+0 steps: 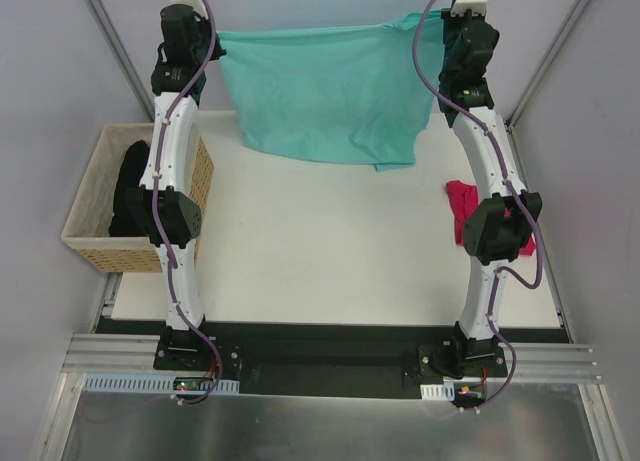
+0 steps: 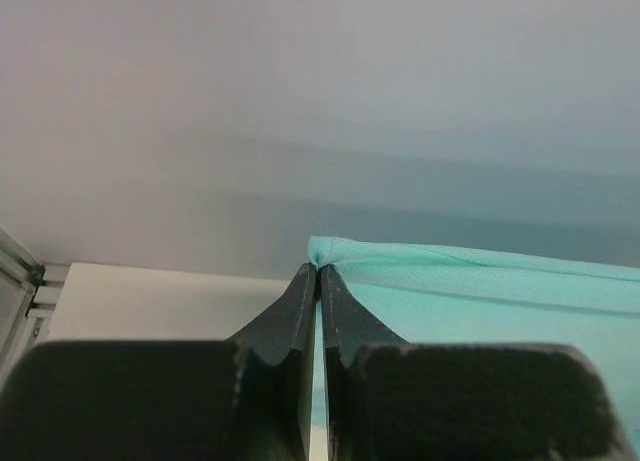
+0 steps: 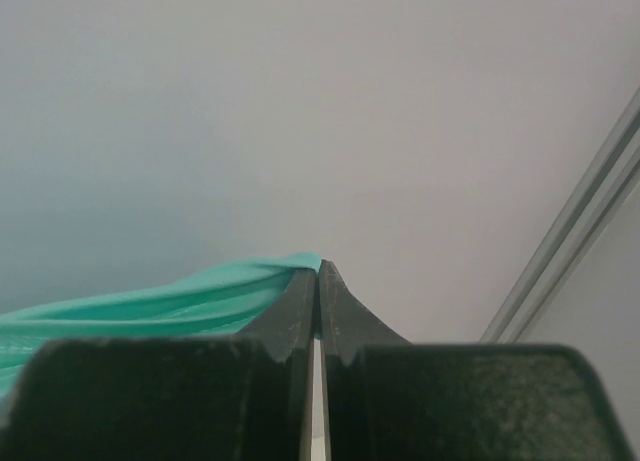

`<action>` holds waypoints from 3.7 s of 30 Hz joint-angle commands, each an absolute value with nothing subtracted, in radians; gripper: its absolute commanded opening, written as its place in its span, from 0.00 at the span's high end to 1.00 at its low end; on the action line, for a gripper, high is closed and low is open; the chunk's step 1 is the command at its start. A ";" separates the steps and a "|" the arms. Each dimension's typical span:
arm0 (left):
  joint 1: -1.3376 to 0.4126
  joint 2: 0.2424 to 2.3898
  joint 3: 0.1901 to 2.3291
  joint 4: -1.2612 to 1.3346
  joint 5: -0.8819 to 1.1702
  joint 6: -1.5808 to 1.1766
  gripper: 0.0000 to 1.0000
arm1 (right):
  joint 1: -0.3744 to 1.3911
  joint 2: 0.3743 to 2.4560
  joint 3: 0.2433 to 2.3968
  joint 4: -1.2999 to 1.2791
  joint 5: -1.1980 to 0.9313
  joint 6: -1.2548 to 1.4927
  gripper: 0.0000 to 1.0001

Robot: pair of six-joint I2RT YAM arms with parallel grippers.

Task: Fold and stack the t-shirts
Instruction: Flatten out the tshirt

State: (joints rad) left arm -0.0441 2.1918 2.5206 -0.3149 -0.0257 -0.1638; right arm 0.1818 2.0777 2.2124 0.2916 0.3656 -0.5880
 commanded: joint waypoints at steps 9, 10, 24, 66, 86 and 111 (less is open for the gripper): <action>-0.015 2.184 2.585 -0.081 -0.011 -0.155 1.00 | 0.155 2.108 2.322 0.600 0.287 -0.670 0.99; -0.014 2.184 2.583 -0.078 -0.017 -0.158 1.00 | 0.153 2.109 2.322 0.601 0.285 -0.672 0.99; -0.006 2.146 2.413 -0.115 -0.028 -0.184 1.00 | 0.150 2.098 2.155 0.523 0.371 -0.552 0.99; -0.141 1.916 2.046 -0.413 0.005 -0.258 1.00 | 0.206 1.749 1.795 -0.219 0.439 -0.155 0.99; -0.199 1.750 1.818 -0.469 -0.048 -0.302 1.00 | 0.259 1.597 1.651 -0.460 0.402 -0.040 0.99; -0.219 1.648 1.683 -0.598 -0.127 -0.371 1.00 | 0.278 1.556 1.569 -0.607 0.357 -0.005 0.99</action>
